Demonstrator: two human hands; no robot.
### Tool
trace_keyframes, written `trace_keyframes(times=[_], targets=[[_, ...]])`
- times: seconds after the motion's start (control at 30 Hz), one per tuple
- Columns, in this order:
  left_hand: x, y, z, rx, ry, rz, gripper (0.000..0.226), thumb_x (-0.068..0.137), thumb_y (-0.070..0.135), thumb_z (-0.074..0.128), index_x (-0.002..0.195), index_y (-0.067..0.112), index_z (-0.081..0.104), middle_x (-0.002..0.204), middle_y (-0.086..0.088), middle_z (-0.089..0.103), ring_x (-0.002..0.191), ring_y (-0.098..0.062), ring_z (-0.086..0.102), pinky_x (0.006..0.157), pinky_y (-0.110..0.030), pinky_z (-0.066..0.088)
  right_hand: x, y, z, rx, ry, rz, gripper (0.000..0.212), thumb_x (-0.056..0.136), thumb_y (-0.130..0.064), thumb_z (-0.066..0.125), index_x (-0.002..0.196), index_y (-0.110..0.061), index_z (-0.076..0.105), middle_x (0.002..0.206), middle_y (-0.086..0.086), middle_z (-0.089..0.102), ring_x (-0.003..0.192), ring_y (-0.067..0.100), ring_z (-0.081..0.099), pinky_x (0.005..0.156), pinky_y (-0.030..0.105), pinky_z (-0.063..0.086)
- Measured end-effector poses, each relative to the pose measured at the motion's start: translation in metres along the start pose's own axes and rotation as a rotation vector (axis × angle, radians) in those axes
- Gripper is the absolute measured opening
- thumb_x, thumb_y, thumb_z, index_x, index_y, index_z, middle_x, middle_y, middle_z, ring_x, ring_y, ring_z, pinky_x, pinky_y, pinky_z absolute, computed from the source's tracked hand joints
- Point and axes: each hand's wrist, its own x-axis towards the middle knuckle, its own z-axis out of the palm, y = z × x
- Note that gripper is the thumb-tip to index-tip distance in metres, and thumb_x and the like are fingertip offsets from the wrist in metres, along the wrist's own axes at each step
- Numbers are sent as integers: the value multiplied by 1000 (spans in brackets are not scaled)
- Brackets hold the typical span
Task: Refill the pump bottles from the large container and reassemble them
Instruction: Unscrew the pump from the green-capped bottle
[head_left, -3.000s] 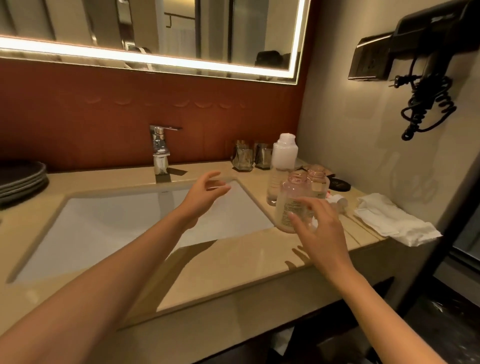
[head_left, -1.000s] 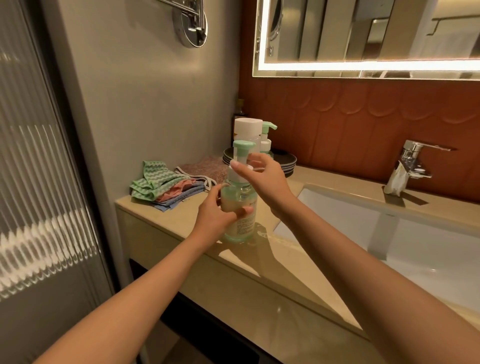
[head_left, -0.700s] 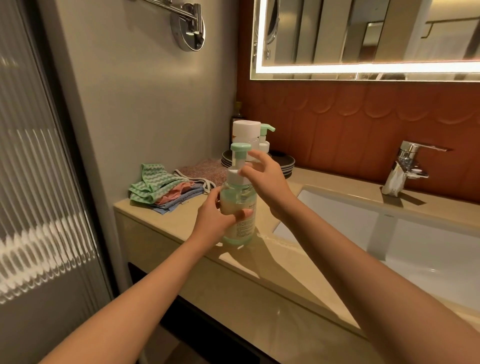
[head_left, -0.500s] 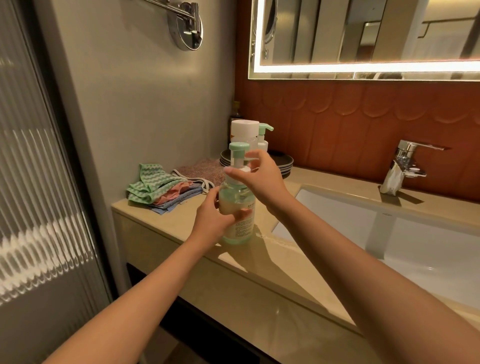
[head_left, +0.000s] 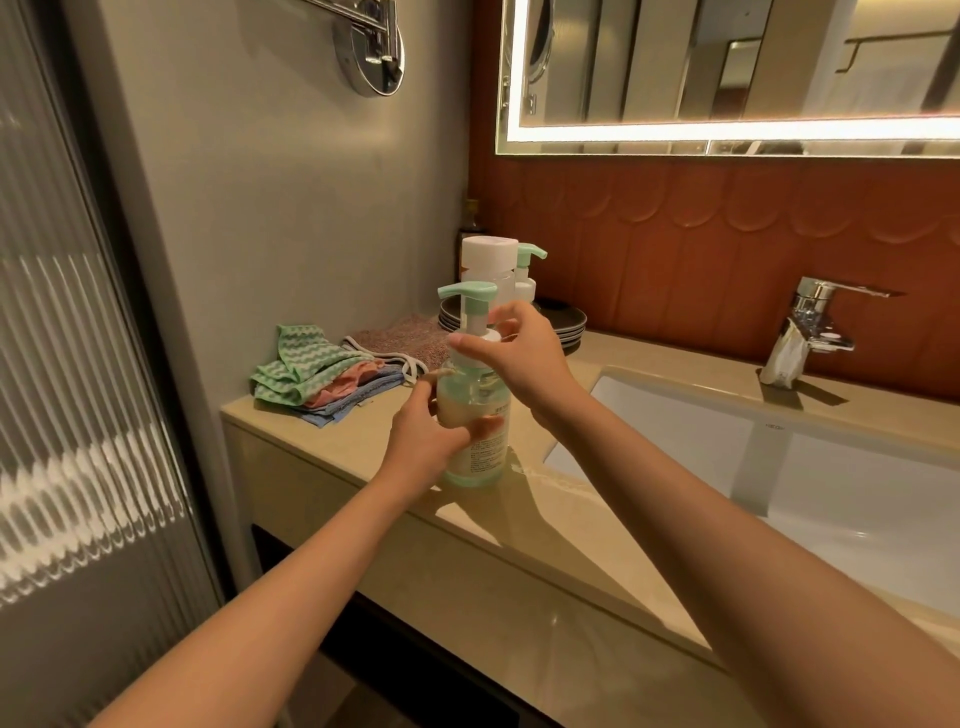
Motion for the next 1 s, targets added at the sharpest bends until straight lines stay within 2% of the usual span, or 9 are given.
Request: trace_keyframes(times=[0.1, 0.23, 0.37, 0.47, 0.63, 0.7, 0.83, 0.93, 1.0], targets=[[1, -2, 0, -16, -1, 2, 69, 66, 20, 83, 125, 22, 47, 114, 4, 60, 109, -13, 54, 90, -34, 49, 0, 1, 0, 52, -41, 13, 46, 82, -21, 66, 124, -11, 50, 120, 4, 56, 104, 16, 53, 74, 24, 43], [1, -2, 0, 15, 0, 33, 65, 66, 25, 82, 121, 25, 48, 113, 4, 60, 108, -14, 54, 90, -36, 49, -1, -1, -1, 95, -76, -5, 44, 89, -19, 55, 132, -13, 48, 130, 5, 55, 105, 11, 50, 65, 14, 39], [3, -5, 0, 16, -1, 28, 67, 66, 25, 83, 123, 24, 47, 113, 4, 60, 109, -14, 54, 90, -36, 49, 0, -1, -2, 10, -33, -31, 50, 80, -35, 70, 120, -12, 52, 121, 4, 54, 104, 14, 50, 77, 26, 43], [4, -7, -1, 35, 0, 45, 67, 66, 26, 83, 123, 24, 48, 112, 5, 61, 107, -14, 54, 89, -38, 49, 2, 0, -3, -28, -15, 1, 48, 74, -33, 76, 109, -9, 53, 111, 7, 59, 101, 20, 56, 80, 33, 50], [2, -7, 0, 19, -2, 50, 63, 66, 26, 83, 118, 30, 48, 110, 8, 61, 107, -12, 55, 89, -38, 50, -1, 1, -5, 44, -120, -28, 44, 86, -17, 60, 129, -13, 49, 129, 6, 56, 115, 18, 53, 78, 22, 42], [1, -5, 0, 18, -6, 58, 61, 67, 27, 82, 117, 30, 47, 110, 9, 60, 107, -12, 54, 88, -35, 50, -2, 2, -6, 74, -147, -29, 46, 88, -20, 60, 132, -17, 46, 133, 4, 52, 113, 15, 50, 78, 21, 42], [0, -5, -1, 25, -6, 69, 63, 67, 27, 82, 119, 26, 48, 108, 7, 61, 105, -12, 54, 84, -31, 49, -1, 5, -6, -53, -46, -77, 51, 76, -38, 72, 116, -17, 47, 119, 3, 48, 104, 16, 51, 81, 27, 48], [0, -6, -1, 23, -5, 66, 62, 68, 23, 82, 120, 26, 48, 109, 7, 61, 106, -13, 55, 85, -33, 50, -2, 6, -5, -85, 13, -104, 43, 75, -34, 74, 105, -16, 49, 106, 0, 55, 95, 13, 53, 73, 19, 46], [0, -7, -1, 13, -5, 62, 65, 67, 25, 82, 123, 25, 48, 111, 6, 61, 106, -13, 55, 87, -36, 51, -3, 6, -7, -30, -11, -105, 40, 81, -24, 70, 115, -14, 51, 112, 1, 58, 102, 13, 55, 76, 18, 46]])
